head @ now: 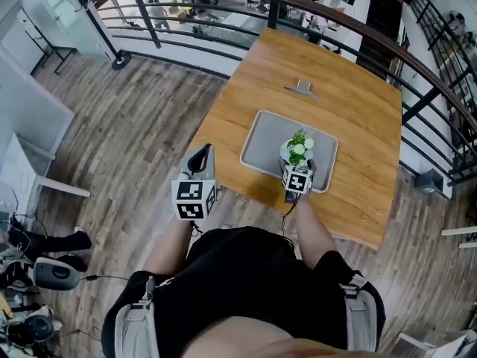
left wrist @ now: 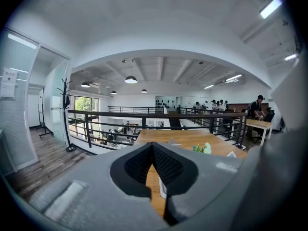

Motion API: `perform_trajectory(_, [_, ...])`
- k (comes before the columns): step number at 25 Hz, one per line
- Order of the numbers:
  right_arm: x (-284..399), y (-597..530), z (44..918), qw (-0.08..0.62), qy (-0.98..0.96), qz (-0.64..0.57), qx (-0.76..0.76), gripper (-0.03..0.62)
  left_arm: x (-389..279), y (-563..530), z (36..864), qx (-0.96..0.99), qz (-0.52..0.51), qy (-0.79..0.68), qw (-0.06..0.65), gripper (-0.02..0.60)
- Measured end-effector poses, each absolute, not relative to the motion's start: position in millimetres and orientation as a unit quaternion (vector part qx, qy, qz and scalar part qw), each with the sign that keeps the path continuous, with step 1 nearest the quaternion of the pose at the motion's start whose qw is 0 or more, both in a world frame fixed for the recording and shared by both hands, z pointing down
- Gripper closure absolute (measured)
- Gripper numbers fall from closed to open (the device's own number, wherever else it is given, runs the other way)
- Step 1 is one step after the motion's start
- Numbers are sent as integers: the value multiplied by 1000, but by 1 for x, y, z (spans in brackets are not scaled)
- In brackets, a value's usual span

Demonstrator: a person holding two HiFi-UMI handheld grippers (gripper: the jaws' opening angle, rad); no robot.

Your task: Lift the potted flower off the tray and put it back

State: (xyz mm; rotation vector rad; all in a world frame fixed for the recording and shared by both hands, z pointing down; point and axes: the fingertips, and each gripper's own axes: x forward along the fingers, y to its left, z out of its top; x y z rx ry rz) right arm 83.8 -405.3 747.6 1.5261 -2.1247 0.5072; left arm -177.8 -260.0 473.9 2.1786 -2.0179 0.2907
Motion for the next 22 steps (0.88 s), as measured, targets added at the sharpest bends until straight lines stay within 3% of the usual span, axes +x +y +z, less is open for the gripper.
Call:
perform_trajectory(7, [84,-384,723,209,-781,171,564,83,-167,-262,480,743,94,-657,86,566])
perform_trajectory(13, [104,-361,605,34,-806,108,582,85,-146,-271,483,768,91,-628,91,566])
perform_trajectory(17, [110,-349,523,-12,-811,40,584,96,-131,-278,480,781,79,-612,96,566])
perform_trajectory(20, [114,-333,475,-42,-803,15,594,247,-119,-281,476,792,68,-598,97,566])
perform_trajectory(22, [119,-323,448,-60,-791,10,609,439,-110,-281,472,800,64,-589,94,566])
